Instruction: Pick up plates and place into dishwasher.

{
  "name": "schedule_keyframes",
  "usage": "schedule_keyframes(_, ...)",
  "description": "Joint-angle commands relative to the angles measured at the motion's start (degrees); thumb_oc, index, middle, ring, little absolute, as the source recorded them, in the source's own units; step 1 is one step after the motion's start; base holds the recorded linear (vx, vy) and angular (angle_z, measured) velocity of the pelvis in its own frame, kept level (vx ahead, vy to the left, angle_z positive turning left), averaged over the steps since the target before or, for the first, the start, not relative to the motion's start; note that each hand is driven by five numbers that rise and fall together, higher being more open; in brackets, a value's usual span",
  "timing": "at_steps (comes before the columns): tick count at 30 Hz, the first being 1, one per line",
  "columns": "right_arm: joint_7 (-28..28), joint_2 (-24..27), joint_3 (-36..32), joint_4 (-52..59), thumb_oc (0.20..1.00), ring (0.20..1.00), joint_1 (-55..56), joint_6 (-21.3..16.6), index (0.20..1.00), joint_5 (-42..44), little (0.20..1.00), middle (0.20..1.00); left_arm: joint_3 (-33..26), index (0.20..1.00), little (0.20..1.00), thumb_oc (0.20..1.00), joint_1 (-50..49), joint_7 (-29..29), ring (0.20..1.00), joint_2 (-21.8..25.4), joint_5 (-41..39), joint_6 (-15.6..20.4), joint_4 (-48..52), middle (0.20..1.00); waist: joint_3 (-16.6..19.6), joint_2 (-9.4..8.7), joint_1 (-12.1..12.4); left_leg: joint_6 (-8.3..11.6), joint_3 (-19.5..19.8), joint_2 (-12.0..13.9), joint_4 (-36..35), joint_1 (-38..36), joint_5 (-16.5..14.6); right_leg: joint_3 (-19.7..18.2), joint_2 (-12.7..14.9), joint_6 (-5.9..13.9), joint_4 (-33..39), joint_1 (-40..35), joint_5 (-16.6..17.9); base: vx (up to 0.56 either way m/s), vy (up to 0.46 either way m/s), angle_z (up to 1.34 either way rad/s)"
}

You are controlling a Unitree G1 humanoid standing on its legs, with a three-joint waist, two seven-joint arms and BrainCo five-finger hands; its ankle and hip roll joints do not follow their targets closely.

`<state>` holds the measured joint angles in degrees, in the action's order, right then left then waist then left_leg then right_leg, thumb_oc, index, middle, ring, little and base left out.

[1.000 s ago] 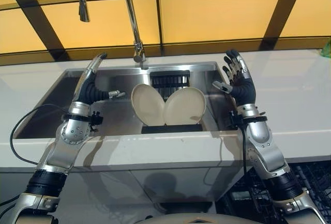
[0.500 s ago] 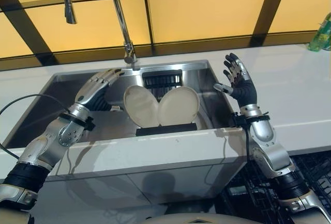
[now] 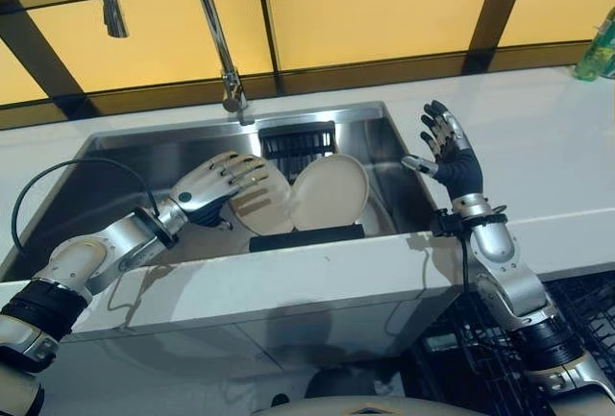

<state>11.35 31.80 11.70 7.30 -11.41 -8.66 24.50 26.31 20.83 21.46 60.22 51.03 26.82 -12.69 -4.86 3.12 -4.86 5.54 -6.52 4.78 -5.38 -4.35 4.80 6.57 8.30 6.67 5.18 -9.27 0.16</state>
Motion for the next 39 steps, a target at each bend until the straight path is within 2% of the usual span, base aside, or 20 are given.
schedule_keyframes(1,0.1,2.9,-1.3,1.4,1.0,1.0,-1.9,-2.0,1.0,2.1,1.0,1.0,0.8,1.0,1.0,1.0,7.2,3.0,1.0,4.8,2.0,-1.1,-1.5,1.0,0.9,-0.75,-0.1,-1.06,-0.9,0.4,0.8,-1.6,-5.5,-2.4,4.4,4.2,-2.2,5.8,2.2,0.05,0.01,0.0)
schedule_keyframes(6,-0.2,2.8,-1.0,1.3,1.0,1.0,-1.4,-1.9,1.0,1.9,1.0,1.0,1.7,1.0,1.0,1.0,7.3,5.3,1.0,3.8,6.0,-0.8,-2.1,1.0,0.3,-0.72,-0.4,-1.03,-0.7,0.5,0.9,-1.4,-5.5,-3.0,4.3,4.22,-2.4,6.1,2.2,0.05,0.006,-0.01)
schedule_keyframes(10,0.6,3.4,0.1,1.1,1.0,1.0,-3.0,-1.6,1.0,1.9,1.0,1.0,5.0,1.0,1.0,1.0,10.0,6.8,1.0,2.7,8.3,-1.5,-4.2,1.0,-0.8,-0.55,-1.1,-1.0,-0.7,0.5,1.1,-0.6,-5.3,-3.7,4.2,4.2,-3.0,7.5,2.3,-0.02,0.016,-0.06)
schedule_keyframes(20,1.4,4.2,0.7,0.7,1.0,1.0,-4.8,-1.2,1.0,1.5,1.0,1.0,9.6,1.0,1.0,1.0,13.4,3.7,1.0,0.0,10.5,-3.2,-12.1,1.0,-3.8,-0.14,-3.2,-1.19,-1.4,0.2,1.2,0.5,-5.1,-6.4,4.1,4.34,-3.5,9.8,2.9,0.0,0.024,-0.11)
schedule_keyframes(21,1.4,4.3,0.7,0.7,1.0,1.0,-4.9,-1.1,1.0,1.5,1.0,1.0,9.9,1.0,1.0,1.0,13.5,3.1,1.0,-0.1,10.3,-3.5,-12.4,1.0,-4.0,0.0,-3.4,-1.23,-1.4,0.1,1.1,0.2,-5.8,-6.4,4.2,4.48,-3.4,9.5,2.3,0.03,0.047,-0.05)
schedule_keyframes(28,0.1,4.5,0.3,0.7,1.0,1.0,-4.7,-1.3,1.0,1.1,1.0,1.0,8.7,1.0,1.0,1.0,11.5,-0.6,1.0,-1.6,10.1,-7.3,-17.1,1.0,-4.8,0.4,-4.0,-1.38,-1.7,-0.4,1.1,-0.3,-5.9,-6.9,4.5,4.49,-3.4,9.3,2.3,0.02,0.044,-0.06)
schedule_keyframes(35,-1.1,4.4,-0.6,1.0,1.0,1.0,-3.9,-0.9,1.0,1.0,1.0,1.0,6.7,1.0,1.0,1.0,8.5,-1.3,1.0,-2.5,12.0,-8.0,-21.4,1.0,-4.3,0.57,-3.6,-1.36,-1.5,-0.6,1.1,-0.7,-6.0,-6.2,4.8,4.44,-3.6,8.8,2.0,0.03,0.01,-0.03)
schedule_keyframes(36,-1.1,4.5,-0.7,0.9,1.0,1.0,-3.9,-0.9,1.0,1.1,1.0,1.0,6.4,0.931,0.931,0.931,8.2,-1.0,0.931,-2.6,11.7,-7.9,-21.8,0.931,-4.3,0.6,-3.5,-1.37,-1.4,-0.7,1.1,-0.8,-6.0,-6.0,4.8,4.41,-3.6,8.7,2.0,0.0,0.0,0.0)
schedule_keyframes(37,-1.1,4.5,-0.7,0.9,1.0,1.0,-3.8,-0.9,1.0,1.1,1.0,1.0,6.2,0.514,0.514,0.514,8.0,-1.1,0.514,-2.6,12.0,-7.9,-21.8,0.514,-4.2,0.64,-3.3,-1.36,-1.3,-0.7,1.0,-0.9,-6.0,-5.8,4.9,4.37,-3.6,8.5,1.9,0.0,0.0,0.0)
schedule_keyframes(38,-1.1,4.5,-0.7,0.9,1.0,1.0,-3.8,-0.8,1.0,1.1,1.0,1.0,5.9,0.282,0.282,0.282,7.6,-1.1,0.282,-2.7,12.5,-8.2,-21.9,0.282,-4.2,0.67,-3.2,-1.35,-1.2,-0.8,1.0,-1.0,-6.0,-5.6,4.9,4.35,-3.5,8.3,1.9,0.0,0.0,0.0)
schedule_keyframes(39,-1.0,4.5,-0.7,1.1,1.0,1.0,-3.8,-0.7,1.0,1.1,1.0,1.0,5.5,0.2,0.2,0.2,7.2,-1.1,0.2,-2.8,12.6,-8.3,-22.1,0.2,-4.2,0.67,-3.0,-1.31,-1.2,-0.7,1.1,-0.6,-5.4,-5.6,4.9,4.2,-3.7,8.7,2.4,-0.03,-0.007,0.01)
